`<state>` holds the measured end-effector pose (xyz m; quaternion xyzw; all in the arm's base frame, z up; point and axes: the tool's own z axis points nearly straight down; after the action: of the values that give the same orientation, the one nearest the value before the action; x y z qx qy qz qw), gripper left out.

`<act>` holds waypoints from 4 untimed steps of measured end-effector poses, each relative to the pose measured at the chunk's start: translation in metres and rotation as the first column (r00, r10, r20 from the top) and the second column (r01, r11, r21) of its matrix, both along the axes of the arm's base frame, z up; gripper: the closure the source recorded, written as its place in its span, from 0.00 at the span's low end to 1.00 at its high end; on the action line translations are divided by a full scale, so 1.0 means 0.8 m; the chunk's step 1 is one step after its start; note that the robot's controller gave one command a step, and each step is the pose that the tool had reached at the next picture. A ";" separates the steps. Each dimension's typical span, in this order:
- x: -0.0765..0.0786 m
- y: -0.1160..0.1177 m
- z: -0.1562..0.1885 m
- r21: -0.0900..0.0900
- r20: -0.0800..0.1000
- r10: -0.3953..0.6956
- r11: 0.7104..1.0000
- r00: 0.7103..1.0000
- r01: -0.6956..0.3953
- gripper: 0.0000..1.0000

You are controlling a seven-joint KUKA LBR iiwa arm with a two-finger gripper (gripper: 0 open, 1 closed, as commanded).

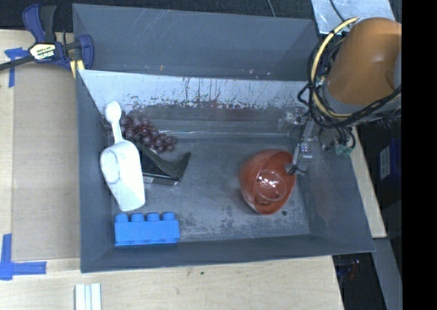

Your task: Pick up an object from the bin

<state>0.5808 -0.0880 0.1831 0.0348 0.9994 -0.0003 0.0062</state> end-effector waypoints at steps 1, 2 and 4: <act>0.013 0.031 0.029 -0.003 0.006 0.177 0.984 0.984 -0.177 0.00; -0.018 0.002 -0.076 -0.001 -0.008 0.025 1.000 1.000 -0.025 0.00; 0.008 0.044 -0.056 -0.006 0.023 0.137 0.991 0.990 -0.137 1.00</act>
Offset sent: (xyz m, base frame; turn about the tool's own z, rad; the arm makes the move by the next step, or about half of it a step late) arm -0.0121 0.0025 -0.0572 -0.0277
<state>0.5875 -0.0528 0.1384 -0.0339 0.9993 -0.0017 0.0179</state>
